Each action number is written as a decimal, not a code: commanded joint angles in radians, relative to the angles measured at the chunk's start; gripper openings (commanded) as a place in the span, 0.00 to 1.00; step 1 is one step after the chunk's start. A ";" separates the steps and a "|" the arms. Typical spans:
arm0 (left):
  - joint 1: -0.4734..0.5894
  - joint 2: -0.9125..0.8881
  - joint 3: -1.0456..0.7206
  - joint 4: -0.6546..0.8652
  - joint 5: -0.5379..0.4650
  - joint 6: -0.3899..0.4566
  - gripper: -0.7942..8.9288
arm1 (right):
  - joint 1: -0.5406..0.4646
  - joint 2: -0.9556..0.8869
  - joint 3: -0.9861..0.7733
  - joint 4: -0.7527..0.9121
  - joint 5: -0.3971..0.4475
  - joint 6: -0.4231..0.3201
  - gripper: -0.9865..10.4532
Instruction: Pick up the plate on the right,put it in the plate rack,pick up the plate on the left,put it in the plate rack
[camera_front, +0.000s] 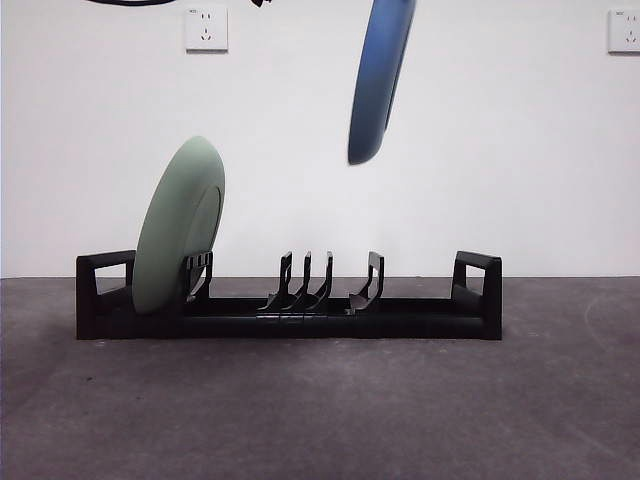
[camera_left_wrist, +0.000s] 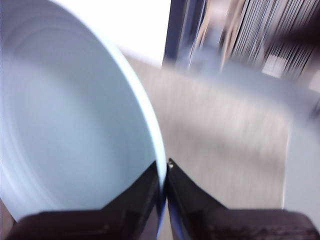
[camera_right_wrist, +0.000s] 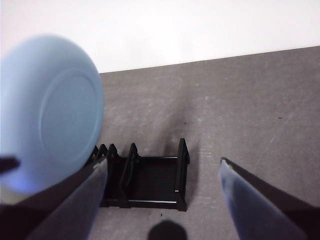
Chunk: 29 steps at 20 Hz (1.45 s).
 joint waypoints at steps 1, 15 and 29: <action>0.035 0.045 -0.003 0.072 0.024 -0.103 0.07 | 0.000 0.006 -0.001 0.009 0.004 -0.009 0.41; 0.111 0.246 -0.003 0.214 0.066 -0.193 0.07 | 0.000 0.074 -0.001 0.020 0.006 -0.027 0.41; 0.112 0.310 -0.003 0.120 0.039 -0.158 0.07 | 0.000 0.137 -0.001 0.078 0.006 -0.028 0.41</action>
